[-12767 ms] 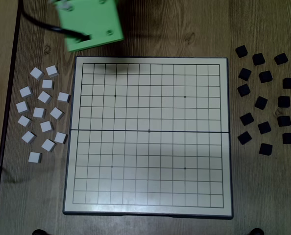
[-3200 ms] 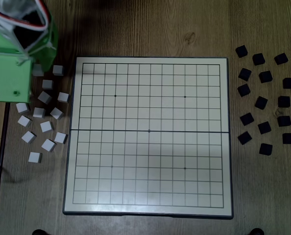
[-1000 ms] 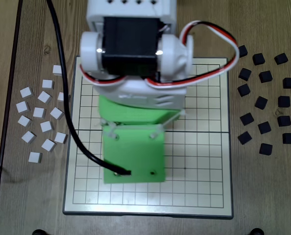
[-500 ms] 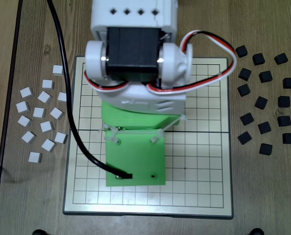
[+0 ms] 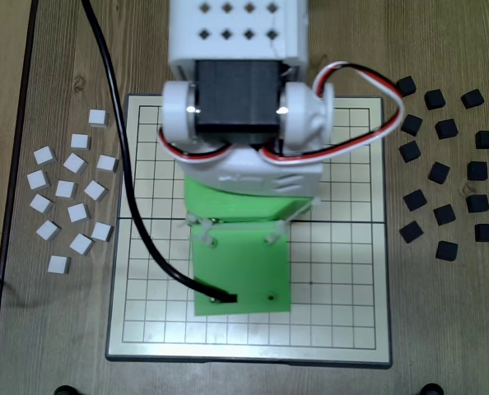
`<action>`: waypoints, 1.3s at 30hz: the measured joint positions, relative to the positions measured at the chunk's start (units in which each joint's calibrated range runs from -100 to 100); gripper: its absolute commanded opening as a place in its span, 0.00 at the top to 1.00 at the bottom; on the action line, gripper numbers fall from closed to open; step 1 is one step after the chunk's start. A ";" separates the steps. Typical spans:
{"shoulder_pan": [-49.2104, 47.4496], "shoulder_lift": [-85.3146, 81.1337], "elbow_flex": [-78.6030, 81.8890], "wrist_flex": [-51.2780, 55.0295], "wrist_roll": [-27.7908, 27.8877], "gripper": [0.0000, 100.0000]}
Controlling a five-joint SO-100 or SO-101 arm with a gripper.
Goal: Grasp a White stone and put it on the board on position (0,0).
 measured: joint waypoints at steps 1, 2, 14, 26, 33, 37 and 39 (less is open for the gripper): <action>0.00 0.00 0.54 -0.40 0.00 0.94; 0.11 0.00 0.89 -0.79 0.00 0.94; 0.11 0.00 4.83 -4.20 0.00 0.94; 0.11 0.00 7.96 -6.66 0.00 0.94; 0.11 0.00 8.05 -7.14 0.00 0.94; 0.11 0.00 8.76 -7.14 0.00 0.94; 0.11 0.00 8.94 -7.38 0.00 0.94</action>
